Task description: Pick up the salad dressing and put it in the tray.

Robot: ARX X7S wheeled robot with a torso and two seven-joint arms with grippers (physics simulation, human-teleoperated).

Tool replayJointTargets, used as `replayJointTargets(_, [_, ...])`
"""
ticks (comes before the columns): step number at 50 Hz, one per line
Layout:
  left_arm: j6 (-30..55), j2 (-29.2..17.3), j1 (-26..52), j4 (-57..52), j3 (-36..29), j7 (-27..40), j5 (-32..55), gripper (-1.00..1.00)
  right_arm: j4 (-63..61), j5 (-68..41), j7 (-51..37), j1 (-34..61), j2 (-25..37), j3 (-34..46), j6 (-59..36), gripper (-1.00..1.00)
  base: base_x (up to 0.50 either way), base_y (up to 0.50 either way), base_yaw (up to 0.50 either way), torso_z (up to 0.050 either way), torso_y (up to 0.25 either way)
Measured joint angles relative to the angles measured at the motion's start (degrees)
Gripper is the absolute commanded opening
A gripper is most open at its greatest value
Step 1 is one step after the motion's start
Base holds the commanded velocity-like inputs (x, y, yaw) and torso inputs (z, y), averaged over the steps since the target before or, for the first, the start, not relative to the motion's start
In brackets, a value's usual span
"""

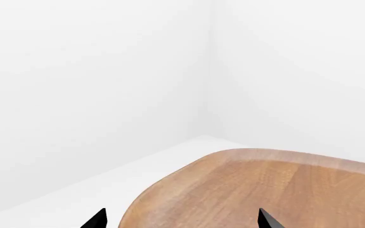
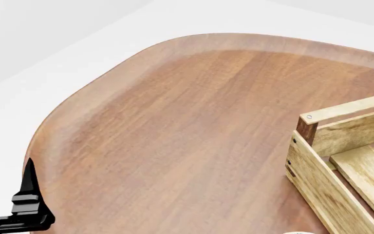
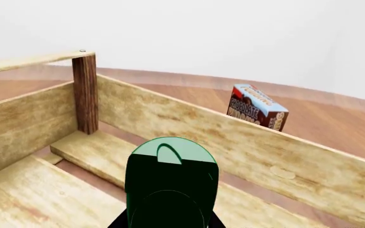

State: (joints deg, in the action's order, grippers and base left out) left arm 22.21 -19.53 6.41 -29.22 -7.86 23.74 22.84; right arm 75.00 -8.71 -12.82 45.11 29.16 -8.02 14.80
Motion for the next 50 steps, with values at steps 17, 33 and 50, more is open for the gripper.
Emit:
replayJointTargets(17, [-0.2, -0.2, 0.0, 0.0, -0.2, 0.2, 0.2, 1.00, -0.2, 2.6, 0.3, -1.3, -0.7, -3.0, 0.5, -1.00, 0.00, 0.00, 0.00, 0.000, 0.001])
replayJointTargets(33, [-0.4, -0.5, 0.0, 0.0, -0.3, 0.4, 0.4, 1.00, -0.1, 5.4, 0.9, -1.5, -1.0, -4.7, -0.1, 1.00, 0.00, 0.00, 0.00, 0.000, 0.000])
replayJointTargets(50, [-0.7, -0.7, 0.0, 0.2, -0.5, 0.6, 0.5, 1.00, -0.1, 7.1, 1.2, -1.3, -1.2, -5.5, -0.1, 1.00, 0.00, 0.00, 0.00, 0.000, 0.000])
